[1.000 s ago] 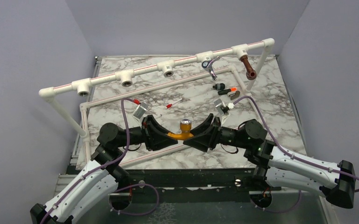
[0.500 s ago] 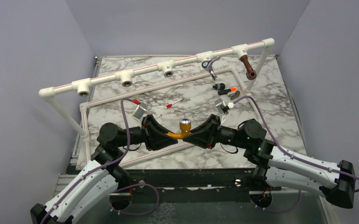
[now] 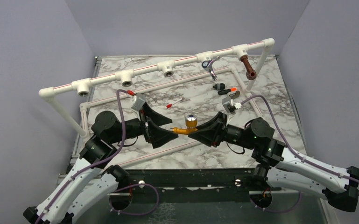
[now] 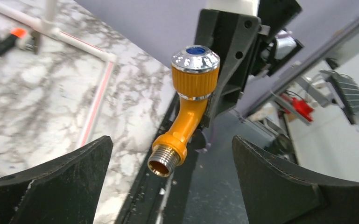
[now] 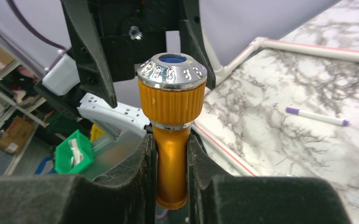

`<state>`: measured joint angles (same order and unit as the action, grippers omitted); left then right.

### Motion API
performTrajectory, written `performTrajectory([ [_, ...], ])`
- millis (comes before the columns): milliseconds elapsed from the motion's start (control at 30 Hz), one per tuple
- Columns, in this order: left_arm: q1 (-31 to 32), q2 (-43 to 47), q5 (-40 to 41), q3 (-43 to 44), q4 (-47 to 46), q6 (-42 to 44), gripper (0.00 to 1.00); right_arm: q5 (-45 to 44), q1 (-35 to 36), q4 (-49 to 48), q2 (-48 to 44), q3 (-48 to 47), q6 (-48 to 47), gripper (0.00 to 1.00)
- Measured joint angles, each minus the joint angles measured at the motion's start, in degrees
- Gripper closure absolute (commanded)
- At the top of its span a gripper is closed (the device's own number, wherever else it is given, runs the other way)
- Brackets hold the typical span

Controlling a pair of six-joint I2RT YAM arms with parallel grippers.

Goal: Install the water faucets

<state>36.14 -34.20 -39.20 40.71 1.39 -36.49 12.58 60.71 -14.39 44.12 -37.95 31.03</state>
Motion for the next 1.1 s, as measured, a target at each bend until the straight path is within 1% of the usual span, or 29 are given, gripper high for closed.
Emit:
performTrajectory([
  [67,0.0,-1.2,3.6,5.4,6.3,4.2,0.01,-1.9,0.0,2.7,-0.9,-1.4,-1.8,0.99],
  [100,0.0,-1.7,4.6,6.9,8.0,5.0,0.01,-3.0,0.0,4.2,-1.4,-2.3,-2.8,0.99],
  [167,0.0,-3.0,9.2,10.9,13.8,9.3,0.01,-5.6,0.0,7.2,-1.7,-4.1,-4.6,0.99],
  [300,0.0,-6.0,17.1,18.3,20.9,14.0,0.01,-12.9,0.0,15.5,-0.4,-9.4,-8.7,0.99],
  [467,0.0,-9.6,25.5,25.5,27.6,19.0,0.01,-22.8,0.1,24.6,4.7,-16.7,-13.3,0.99],
  [633,0.0,-13.4,33.5,33.2,30.2,22.5,0.01,-30.0,0.1,30.6,12.8,-23.2,-17.2,0.99],
  [800,0.0,-16.6,41.4,40.0,31.6,25.9,0.01,-34.1,0.0,33.7,20.9,-28.6,-20.5,0.99],
  [867,0.0,-17.7,44.2,42.2,31.9,27.1,0.01,-35.1,-0.4,34.6,24.4,-31.2,-21.6,0.99],
  [967,0.0,-19.6,50.5,45.9,32.3,29.3,0.01,-35.6,-1.7,35.1,28.8,-34.2,-23.1,0.99],
  [1100,0.0,-22.1,60.0,49.5,32.8,32.2,0.02,-35.8,-5.3,35.5,33.3,-37.3,-24.7,0.99],
])
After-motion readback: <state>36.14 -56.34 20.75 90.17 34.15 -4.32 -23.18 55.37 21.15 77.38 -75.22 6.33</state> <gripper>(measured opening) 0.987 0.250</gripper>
